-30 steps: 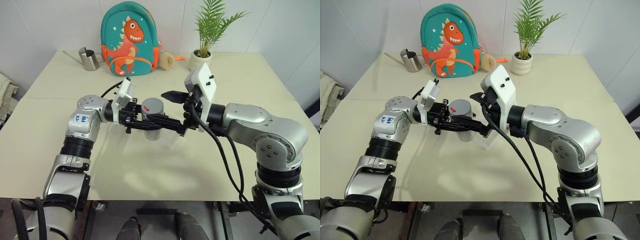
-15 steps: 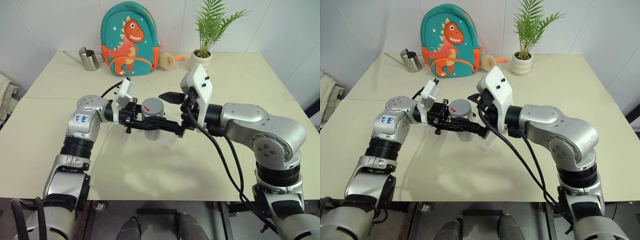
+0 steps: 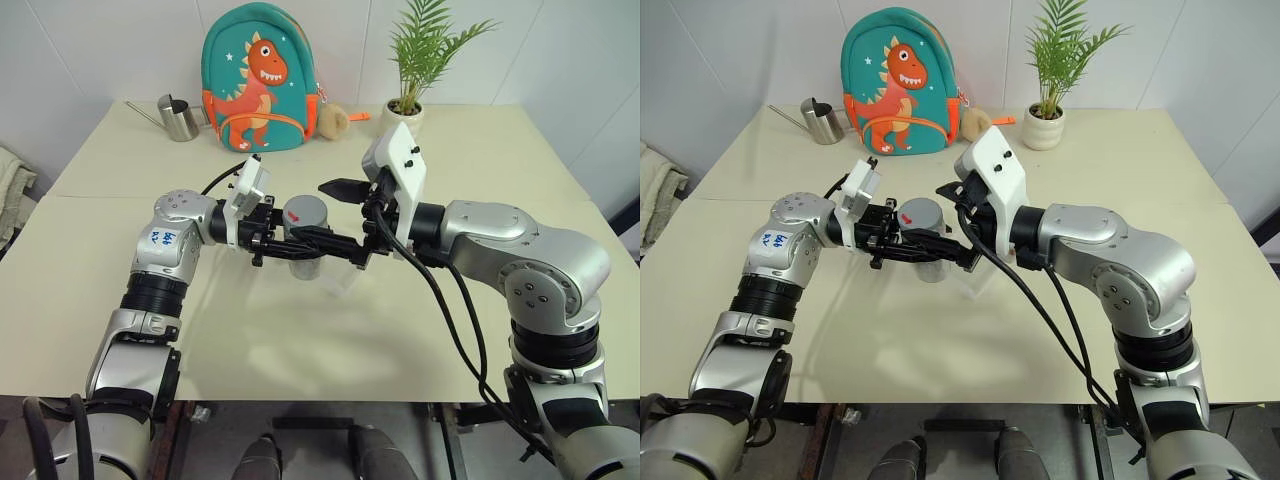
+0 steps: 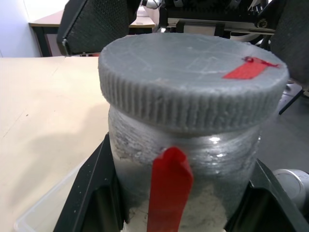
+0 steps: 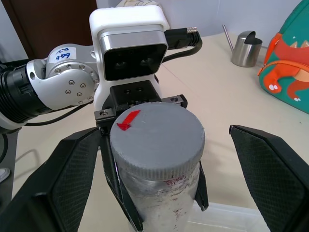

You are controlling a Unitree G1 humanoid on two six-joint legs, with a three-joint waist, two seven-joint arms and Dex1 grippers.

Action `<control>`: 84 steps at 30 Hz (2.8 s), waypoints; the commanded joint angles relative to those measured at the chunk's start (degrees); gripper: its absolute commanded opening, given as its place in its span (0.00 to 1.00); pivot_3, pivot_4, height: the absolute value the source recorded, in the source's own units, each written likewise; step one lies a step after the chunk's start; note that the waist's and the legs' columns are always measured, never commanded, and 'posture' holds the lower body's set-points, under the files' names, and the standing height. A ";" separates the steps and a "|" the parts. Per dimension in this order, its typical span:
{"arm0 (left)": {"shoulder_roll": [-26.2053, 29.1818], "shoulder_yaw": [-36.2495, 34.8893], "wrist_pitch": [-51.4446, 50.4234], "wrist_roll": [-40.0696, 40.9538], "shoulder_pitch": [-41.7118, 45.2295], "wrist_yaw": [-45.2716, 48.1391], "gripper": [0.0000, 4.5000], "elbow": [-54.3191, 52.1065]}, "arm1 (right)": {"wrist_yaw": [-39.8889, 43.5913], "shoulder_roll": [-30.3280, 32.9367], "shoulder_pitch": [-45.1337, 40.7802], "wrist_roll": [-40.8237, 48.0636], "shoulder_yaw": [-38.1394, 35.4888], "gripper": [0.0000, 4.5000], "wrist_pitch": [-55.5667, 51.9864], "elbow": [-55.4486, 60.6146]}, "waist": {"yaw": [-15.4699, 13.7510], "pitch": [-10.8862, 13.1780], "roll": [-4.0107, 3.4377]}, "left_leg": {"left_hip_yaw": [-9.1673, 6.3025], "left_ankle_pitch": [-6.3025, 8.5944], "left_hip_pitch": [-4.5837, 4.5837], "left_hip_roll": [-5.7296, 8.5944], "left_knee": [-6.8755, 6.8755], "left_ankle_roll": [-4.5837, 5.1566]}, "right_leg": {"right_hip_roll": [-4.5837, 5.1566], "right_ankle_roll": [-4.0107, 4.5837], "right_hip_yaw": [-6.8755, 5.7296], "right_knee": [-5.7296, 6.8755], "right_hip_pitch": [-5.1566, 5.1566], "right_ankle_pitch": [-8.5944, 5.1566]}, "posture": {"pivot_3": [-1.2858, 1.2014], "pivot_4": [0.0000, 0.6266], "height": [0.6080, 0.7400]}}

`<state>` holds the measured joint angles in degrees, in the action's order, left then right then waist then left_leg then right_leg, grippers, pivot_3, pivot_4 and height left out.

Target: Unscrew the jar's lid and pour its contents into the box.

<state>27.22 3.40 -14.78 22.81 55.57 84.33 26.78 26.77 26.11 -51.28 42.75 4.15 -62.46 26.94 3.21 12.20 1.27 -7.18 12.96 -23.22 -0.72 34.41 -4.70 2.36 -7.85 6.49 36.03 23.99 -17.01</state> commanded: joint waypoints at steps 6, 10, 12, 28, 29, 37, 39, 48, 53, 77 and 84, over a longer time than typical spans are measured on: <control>0.05 -0.76 0.71 0.19 1.46 -0.27 0.43 -1.06 | 0.89 -0.31 -1.51 -0.03 0.41 0.91 1.09 1.43 | 0.00 0.00 0.00 | 0.00 0.00 0.00 0.00 0.00 0.00 | 0.00 0.00 0.00 0.00 0.00 0.00 | 0.52 0.24 1.00; 0.01 -0.74 0.60 0.32 1.29 -0.22 0.43 -1.33 | 0.72 -0.62 -1.81 -0.27 0.50 0.86 1.26 1.10 | 0.01 0.00 0.00 | 0.00 0.00 0.00 0.00 0.00 0.00 | 0.00 0.00 0.00 0.00 0.00 0.00 | 0.52 0.24 1.00; 0.00 -0.72 0.49 0.37 1.21 -0.19 0.43 -1.50 | 0.74 -0.63 -1.87 -0.31 0.48 0.86 1.21 1.05 | 0.00 0.00 0.00 | -0.01 0.00 0.00 0.00 0.00 0.00 | 0.00 0.00 0.00 0.01 0.00 0.00 | 0.52 0.24 1.00; -0.05 -0.66 0.52 0.37 1.03 -0.25 0.43 -1.76 | 1.05 -0.75 -2.02 -0.48 0.66 0.74 1.37 0.89 | 0.00 0.00 0.00 | 0.00 0.00 0.00 0.00 0.00 0.00 | 0.00 0.00 0.00 0.01 0.00 0.00 | 0.52 0.24 1.00; -0.06 -0.66 0.48 0.38 1.02 -0.26 0.43 -1.78 | 1.12 -0.69 -2.02 -0.46 0.70 0.74 1.31 0.90 | 0.00 0.00 0.00 | 0.00 0.00 0.00 0.00 0.01 0.00 | 0.00 0.00 0.00 0.01 0.00 0.00 | 0.52 0.24 1.00; -0.22 -0.61 0.33 0.48 1.03 -0.21 0.43 -1.90 | 1.32 -0.65 -1.90 -0.87 0.83 0.74 1.26 0.89 | 0.00 0.00 0.00 | 0.00 0.00 0.00 0.00 0.01 0.00 | 0.00 0.00 0.00 0.01 0.00 0.00 | 0.52 0.24 1.00; -0.21 -0.62 0.32 0.47 1.05 -0.21 0.43 -1.88 | 1.39 -0.62 -1.81 -1.00 0.92 0.74 1.26 0.88 | 0.00 0.00 0.00 | 0.00 0.00 0.00 0.00 0.01 0.00 | 0.00 0.00 0.00 0.01 0.00 0.00 | 0.52 0.24 1.00; -0.13 -0.61 0.28 0.38 1.06 -0.28 0.43 -1.82 | 1.46 -0.96 -2.33 -0.85 0.21 0.61 1.43 0.70 | 0.00 0.00 0.00 | -0.01 0.00 0.00 0.00 0.01 0.00 | 0.00 0.00 0.00 0.02 0.00 0.00 | 0.52 0.24 1.00; -0.14 -0.63 0.26 0.37 1.01 -0.40 0.43 -1.86 | 1.45 -0.90 -2.36 -0.83 0.16 0.61 1.36 0.75 | 0.00 0.00 0.00 | 0.00 0.00 0.00 0.00 0.01 0.00 | 0.00 0.00 0.00 0.02 0.00 0.00 | 0.52 0.24 1.00; 0.81 1.22 -1.34 -0.51 -1.61 0.66 0.43 -4.06 | 3.57 1.79 -6.52 -2.34 -1.98 0.61 3.32 -2.39 | 0.00 0.00 0.00 | 0.00 -0.01 0.00 0.00 0.03 0.01 | 0.00 0.00 0.00 0.04 0.00 0.00 | 0.52 0.24 1.00; 1.33 1.75 -2.92 -0.67 -2.14 0.70 0.43 -4.84 | 4.54 3.04 -7.46 -3.51 -2.15 0.61 4.39 -2.80 | 0.02 0.00 0.00 | 0.00 -0.01 0.00 0.00 0.03 0.01 | 0.00 0.00 0.00 0.05 0.00 0.00 | 0.52 0.24 1.00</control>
<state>27.81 3.38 -16.97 22.80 55.19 83.63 23.34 32.22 27.55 -55.60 41.92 5.51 -62.40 23.16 3.23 12.20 1.27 -7.18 12.96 -23.21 -0.72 34.44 -4.69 2.36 -7.85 6.48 36.08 23.99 -17.01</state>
